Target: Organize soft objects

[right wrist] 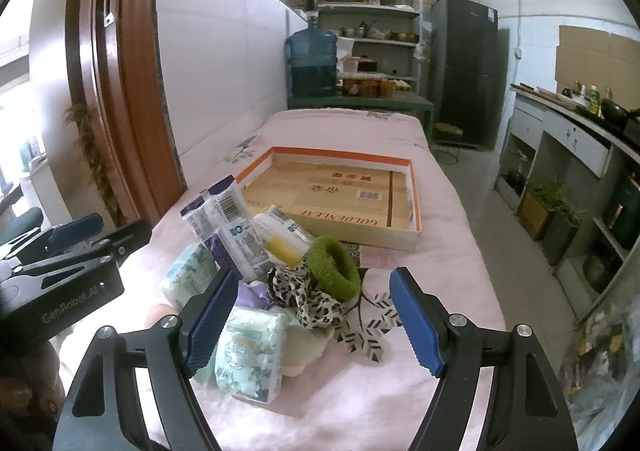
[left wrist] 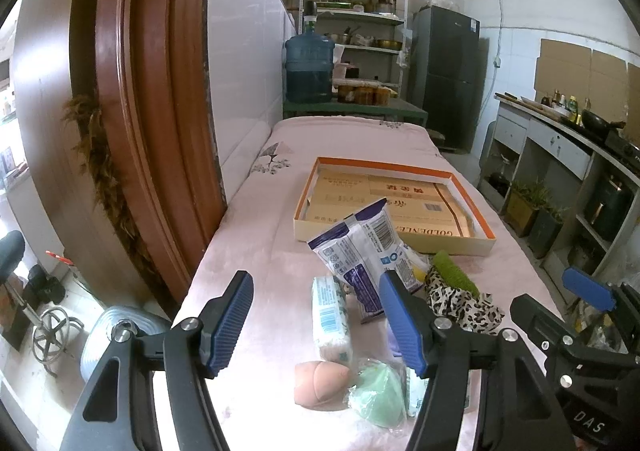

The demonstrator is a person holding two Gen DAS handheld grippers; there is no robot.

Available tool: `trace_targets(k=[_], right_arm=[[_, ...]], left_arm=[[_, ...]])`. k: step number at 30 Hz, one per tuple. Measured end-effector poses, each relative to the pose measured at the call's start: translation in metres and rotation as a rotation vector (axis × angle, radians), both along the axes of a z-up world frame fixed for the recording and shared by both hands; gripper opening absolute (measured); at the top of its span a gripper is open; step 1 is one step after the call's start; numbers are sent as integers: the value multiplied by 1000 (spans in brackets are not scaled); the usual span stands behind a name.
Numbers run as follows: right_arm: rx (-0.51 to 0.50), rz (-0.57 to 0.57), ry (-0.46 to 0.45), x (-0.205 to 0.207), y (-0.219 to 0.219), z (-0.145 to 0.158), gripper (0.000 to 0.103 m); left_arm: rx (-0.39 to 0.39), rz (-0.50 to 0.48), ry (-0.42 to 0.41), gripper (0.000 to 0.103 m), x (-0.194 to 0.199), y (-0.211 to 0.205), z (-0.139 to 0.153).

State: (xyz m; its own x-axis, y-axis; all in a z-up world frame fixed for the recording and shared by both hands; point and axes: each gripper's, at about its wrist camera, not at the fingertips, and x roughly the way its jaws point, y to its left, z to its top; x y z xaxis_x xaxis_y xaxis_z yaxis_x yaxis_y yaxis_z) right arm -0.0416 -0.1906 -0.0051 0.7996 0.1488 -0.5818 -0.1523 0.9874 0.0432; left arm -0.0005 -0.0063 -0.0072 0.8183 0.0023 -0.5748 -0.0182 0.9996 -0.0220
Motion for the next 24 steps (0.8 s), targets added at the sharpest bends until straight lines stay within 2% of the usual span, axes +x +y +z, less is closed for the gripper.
trace_targets(k=[24], right_arm=[[12,22,19,2,1,-3,79]], left_arm=[[-2,-1,13,66,1,0,-3]])
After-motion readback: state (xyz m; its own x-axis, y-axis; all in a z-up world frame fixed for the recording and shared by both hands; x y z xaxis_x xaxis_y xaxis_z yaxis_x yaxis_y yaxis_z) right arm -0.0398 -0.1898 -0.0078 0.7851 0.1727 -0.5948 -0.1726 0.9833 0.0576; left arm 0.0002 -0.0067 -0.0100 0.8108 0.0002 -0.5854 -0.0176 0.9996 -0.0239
